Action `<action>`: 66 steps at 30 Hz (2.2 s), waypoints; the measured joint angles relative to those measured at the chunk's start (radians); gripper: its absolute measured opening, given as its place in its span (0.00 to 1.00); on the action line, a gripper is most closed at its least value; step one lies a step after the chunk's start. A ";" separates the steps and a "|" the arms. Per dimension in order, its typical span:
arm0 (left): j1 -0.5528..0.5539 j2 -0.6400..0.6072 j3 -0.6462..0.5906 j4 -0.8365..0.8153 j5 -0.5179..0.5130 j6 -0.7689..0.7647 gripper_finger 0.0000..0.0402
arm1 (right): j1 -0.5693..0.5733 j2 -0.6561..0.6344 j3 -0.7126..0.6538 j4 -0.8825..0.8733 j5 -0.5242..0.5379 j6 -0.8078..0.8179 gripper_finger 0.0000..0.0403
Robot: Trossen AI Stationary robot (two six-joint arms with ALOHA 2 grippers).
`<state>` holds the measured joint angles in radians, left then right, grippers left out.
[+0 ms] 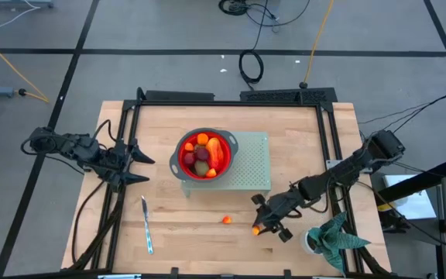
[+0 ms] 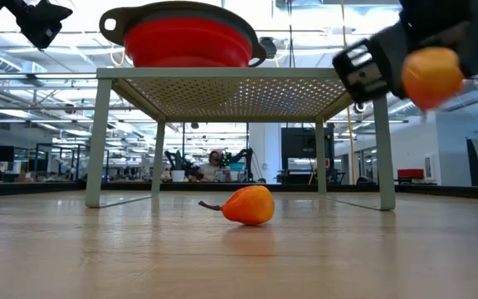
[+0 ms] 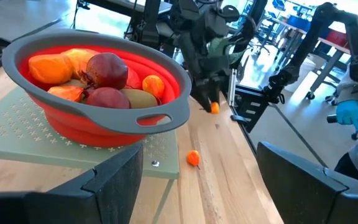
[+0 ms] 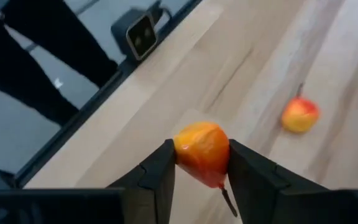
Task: Pick & Place Fruit
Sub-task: Put the peach fruit into the strainer
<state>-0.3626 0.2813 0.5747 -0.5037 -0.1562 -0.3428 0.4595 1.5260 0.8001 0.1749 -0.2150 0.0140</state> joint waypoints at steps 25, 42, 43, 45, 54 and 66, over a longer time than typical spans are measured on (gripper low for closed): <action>0.000 0.000 0.000 0.000 -0.001 0.000 0.77 | -0.056 -0.034 0.000 0.398 0.003 0.020 0.31; 0.000 0.000 0.000 0.000 0.032 0.141 0.77 | -0.188 -0.034 0.001 0.814 0.265 0.236 0.31; 0.000 0.000 0.000 0.000 0.051 0.153 0.77 | -0.194 -0.034 0.007 0.813 0.281 0.233 0.31; 0.000 0.000 0.000 0.000 0.065 0.166 0.77 | -0.206 -0.034 0.022 0.811 0.307 0.219 0.31; 0.000 0.000 0.000 0.014 0.059 0.243 0.77 | -0.260 -0.034 0.155 0.738 0.300 0.010 0.31; 0.000 0.000 0.000 0.016 0.061 0.262 0.77 | -0.292 -0.034 0.178 0.738 0.240 -0.396 0.31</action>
<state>-0.3622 0.2813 0.5747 -0.4881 -0.0956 -0.0807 0.1671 1.4925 0.9779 0.9128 0.0246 -0.3820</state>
